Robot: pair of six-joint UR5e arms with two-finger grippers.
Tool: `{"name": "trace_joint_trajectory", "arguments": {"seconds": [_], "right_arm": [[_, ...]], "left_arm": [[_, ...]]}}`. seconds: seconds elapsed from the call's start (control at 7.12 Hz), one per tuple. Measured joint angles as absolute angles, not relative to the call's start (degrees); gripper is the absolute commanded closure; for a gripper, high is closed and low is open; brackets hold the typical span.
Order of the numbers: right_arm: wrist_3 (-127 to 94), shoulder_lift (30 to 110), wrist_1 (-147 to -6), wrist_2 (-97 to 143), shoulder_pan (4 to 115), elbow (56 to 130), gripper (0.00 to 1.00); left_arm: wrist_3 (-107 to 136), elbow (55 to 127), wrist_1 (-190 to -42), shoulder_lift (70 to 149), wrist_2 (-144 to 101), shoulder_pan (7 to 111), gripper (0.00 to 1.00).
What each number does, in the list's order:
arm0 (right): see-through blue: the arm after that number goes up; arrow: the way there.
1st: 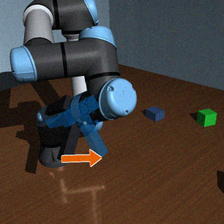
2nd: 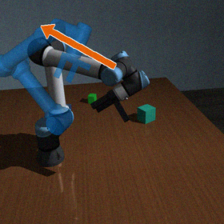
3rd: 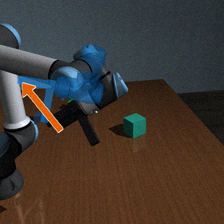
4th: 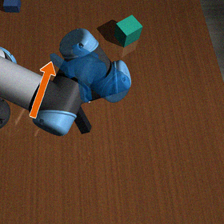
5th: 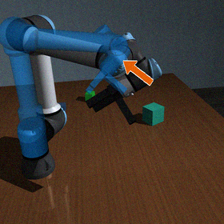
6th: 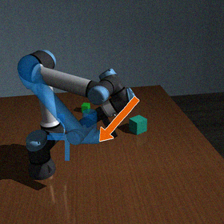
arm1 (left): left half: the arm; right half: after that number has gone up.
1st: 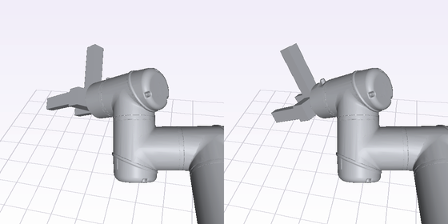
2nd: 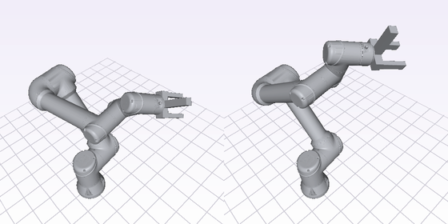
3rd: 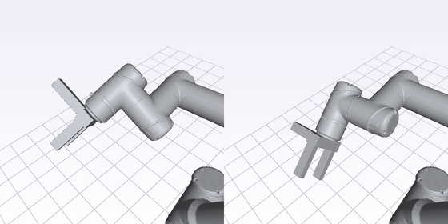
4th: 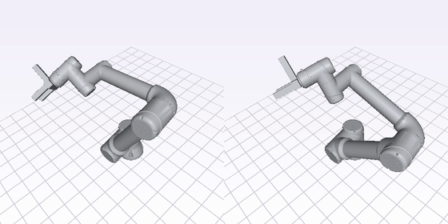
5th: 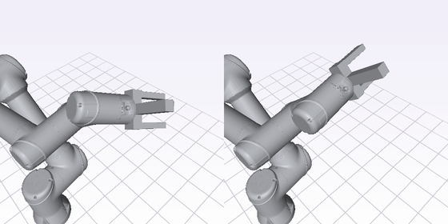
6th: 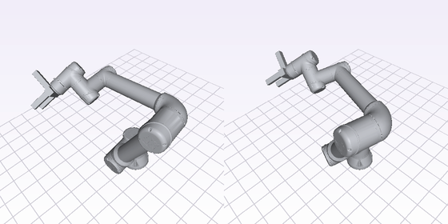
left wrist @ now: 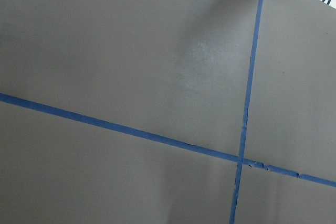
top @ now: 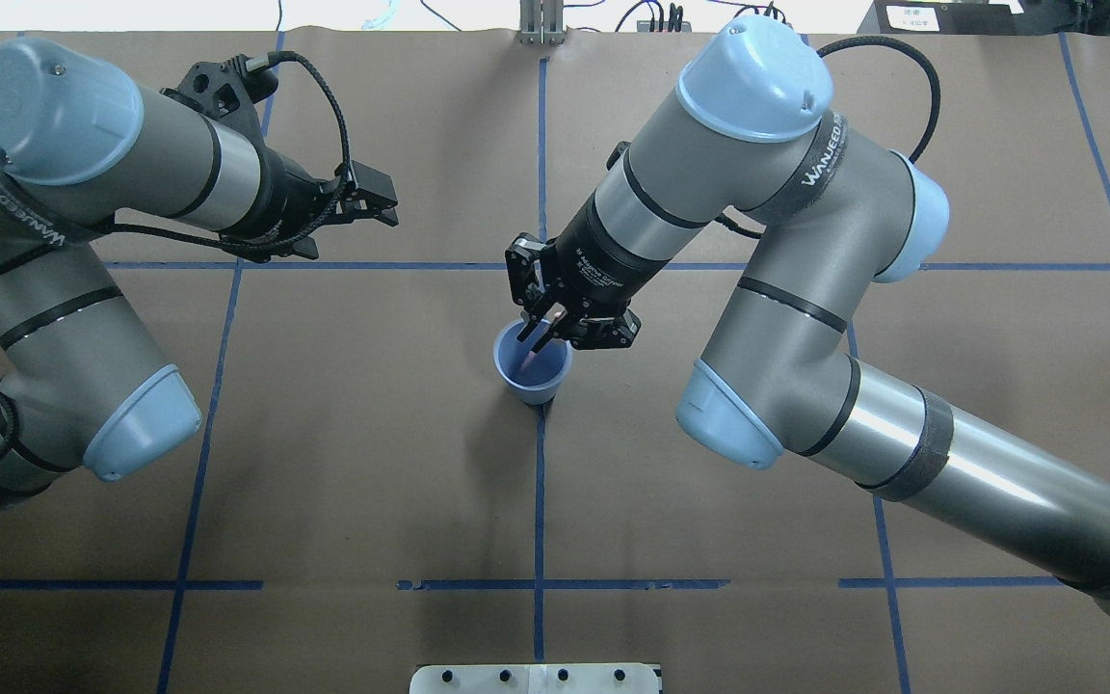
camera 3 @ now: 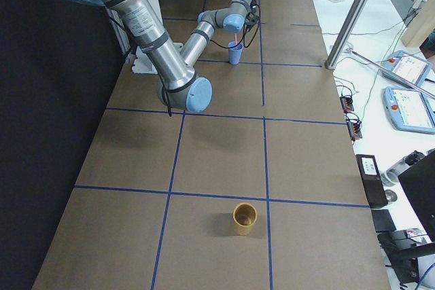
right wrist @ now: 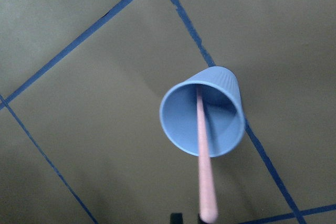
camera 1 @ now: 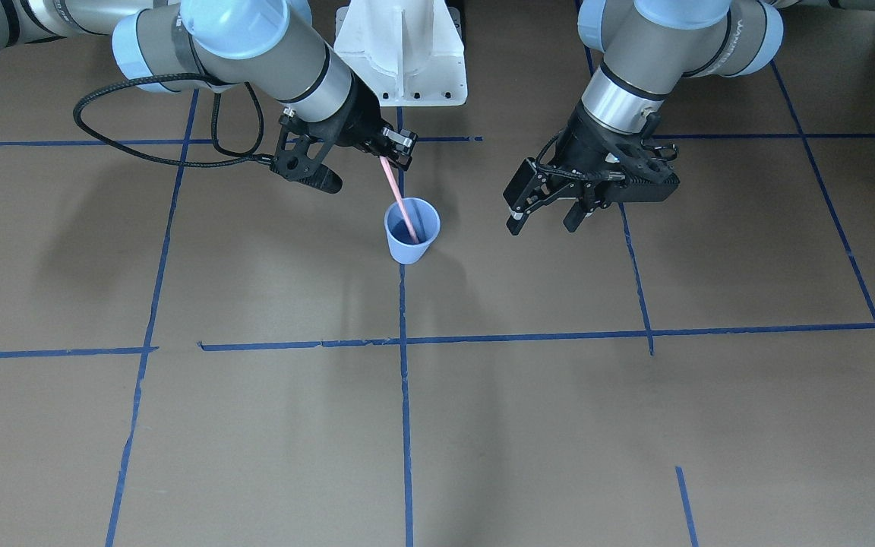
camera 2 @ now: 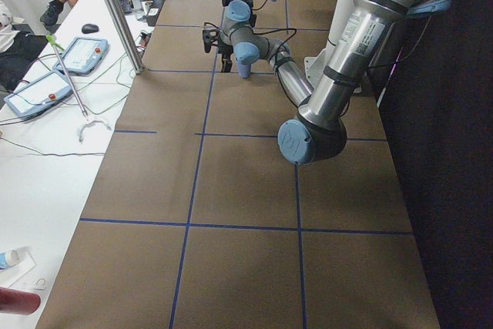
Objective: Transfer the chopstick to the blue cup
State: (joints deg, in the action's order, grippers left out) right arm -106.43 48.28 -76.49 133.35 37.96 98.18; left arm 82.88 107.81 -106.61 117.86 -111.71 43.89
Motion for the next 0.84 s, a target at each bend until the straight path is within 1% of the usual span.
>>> {"name": "trace_joint_trajectory", "arguments": {"seconds": [0.28, 0.42, 0.7, 0.84], "right_arm": [[-106.7, 49.1, -76.4, 133.7, 38.6, 99.9, 0.01], [-106.7, 52.2, -76.7, 135.1, 41.1, 103.6, 0.01], [-103.0, 62.9, -76.7, 139.9, 50.7, 111.8, 0.01], [-97.0, 69.1, -76.7, 141.3, 55.0, 114.7, 0.01]], "left_arm": [[82.7, 108.0, -106.6, 117.7, -111.7, 43.9, 0.0], [82.3, 108.1, -106.6, 116.9, -111.8, 44.0, 0.0], [78.6, 109.7, -106.6, 112.6, -112.1, 44.7, 0.0], [75.5, 111.2, -106.6, 108.9, -113.7, 45.9, 0.0]]}}
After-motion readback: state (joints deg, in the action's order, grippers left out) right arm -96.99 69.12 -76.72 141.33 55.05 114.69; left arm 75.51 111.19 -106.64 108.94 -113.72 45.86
